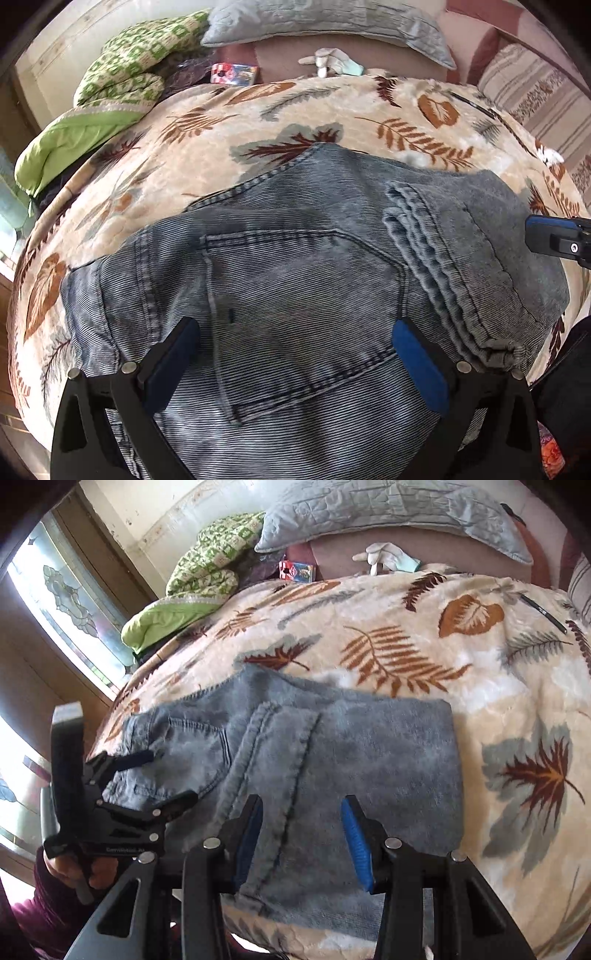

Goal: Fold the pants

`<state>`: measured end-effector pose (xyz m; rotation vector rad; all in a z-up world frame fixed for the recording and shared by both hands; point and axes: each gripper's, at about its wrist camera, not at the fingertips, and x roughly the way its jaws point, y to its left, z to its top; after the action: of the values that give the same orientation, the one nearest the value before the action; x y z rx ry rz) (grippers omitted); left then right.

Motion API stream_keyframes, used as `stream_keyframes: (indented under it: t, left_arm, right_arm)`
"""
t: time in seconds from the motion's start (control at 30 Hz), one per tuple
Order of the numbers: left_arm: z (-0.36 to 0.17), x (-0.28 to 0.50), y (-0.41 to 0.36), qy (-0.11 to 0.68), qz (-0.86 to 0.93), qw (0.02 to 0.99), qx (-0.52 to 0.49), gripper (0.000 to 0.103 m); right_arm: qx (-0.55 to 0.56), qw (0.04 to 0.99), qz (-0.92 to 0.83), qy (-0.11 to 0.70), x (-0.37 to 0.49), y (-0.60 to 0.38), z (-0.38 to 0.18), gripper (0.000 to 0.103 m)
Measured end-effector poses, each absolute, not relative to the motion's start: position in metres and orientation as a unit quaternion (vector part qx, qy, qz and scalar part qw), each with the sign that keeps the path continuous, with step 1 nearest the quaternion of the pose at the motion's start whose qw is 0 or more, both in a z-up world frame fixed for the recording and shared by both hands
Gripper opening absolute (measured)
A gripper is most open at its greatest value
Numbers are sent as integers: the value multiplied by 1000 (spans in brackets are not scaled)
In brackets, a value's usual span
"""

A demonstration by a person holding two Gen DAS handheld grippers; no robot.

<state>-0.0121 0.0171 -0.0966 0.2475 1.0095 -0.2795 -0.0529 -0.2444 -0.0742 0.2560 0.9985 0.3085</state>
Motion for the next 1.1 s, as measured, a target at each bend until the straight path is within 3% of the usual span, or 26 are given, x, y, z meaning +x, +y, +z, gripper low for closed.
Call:
stream_keyframes:
  t: [0.13, 0.2, 0.3, 0.43, 0.53, 0.67, 1.1]
  left_arm:
    - [-85, -18, 69, 454, -83, 885, 63, 103]
    - [-78, -25, 100, 439, -58, 897, 19, 103]
    - [-74, -41, 145, 426, -17, 903, -52, 103]
    - [-76, -71, 184, 413, 12, 901, -134, 103]
    - [-79, -86, 193, 407, 26, 900, -153, 103]
    - [-91, -94, 198, 435, 33, 881, -183, 103]
    - [-112, -84, 216, 477, -6, 816, -327, 103]
  right_arm:
    - [113, 848, 171, 488, -22, -211, -92, 48]
    - [67, 843, 174, 505, -19, -189, -116, 51]
    - [4, 861, 177, 476, -25, -172, -108, 57]
    - [68, 859, 220, 458, -27, -179, -97, 57]
    - [58, 862, 236, 444, -34, -174, -91, 57]
    - [48, 840, 232, 488, -30, -163, -109, 58]
    - [81, 862, 261, 427, -49, -175, -80, 58]
